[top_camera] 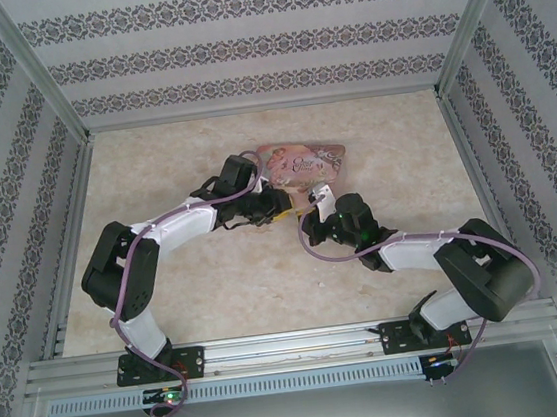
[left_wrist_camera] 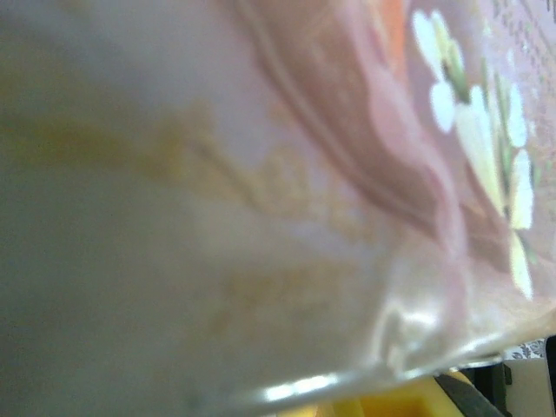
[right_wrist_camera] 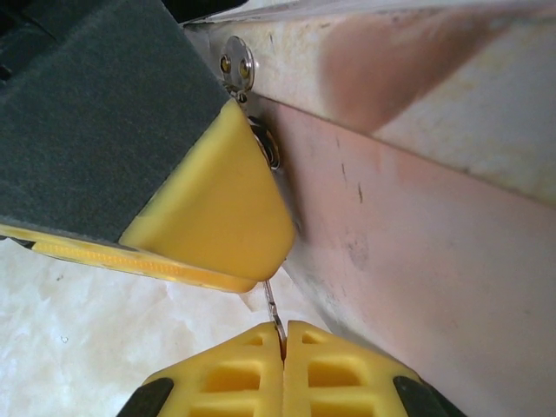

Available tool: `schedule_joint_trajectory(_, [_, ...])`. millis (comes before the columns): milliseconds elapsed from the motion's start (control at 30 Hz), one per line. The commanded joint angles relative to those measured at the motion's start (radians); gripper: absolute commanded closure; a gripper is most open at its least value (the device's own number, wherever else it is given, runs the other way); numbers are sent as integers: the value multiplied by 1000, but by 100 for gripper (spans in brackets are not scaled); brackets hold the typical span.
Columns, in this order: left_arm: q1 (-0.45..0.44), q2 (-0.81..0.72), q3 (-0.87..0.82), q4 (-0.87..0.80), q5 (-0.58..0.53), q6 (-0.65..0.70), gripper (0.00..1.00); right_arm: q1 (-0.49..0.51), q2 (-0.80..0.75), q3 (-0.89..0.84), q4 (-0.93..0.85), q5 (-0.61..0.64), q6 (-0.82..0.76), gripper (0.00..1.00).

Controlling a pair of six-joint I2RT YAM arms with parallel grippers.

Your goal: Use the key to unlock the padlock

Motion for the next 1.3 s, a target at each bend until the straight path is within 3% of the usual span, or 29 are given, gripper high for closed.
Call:
schedule_joint_trajectory(0, [-9, -43, 9, 22, 78, -28, 80, -14, 23, 8, 185, -14, 23, 100])
schedule_joint_trajectory(500, [-8, -61, 6, 0, 93, -20, 80, -29, 142, 81, 320, -61, 17, 100])
schedule_joint_trajectory(1267, [-8, -64, -10, -2, 91, -18, 80, -38, 196, 205, 347, -146, 64, 100])
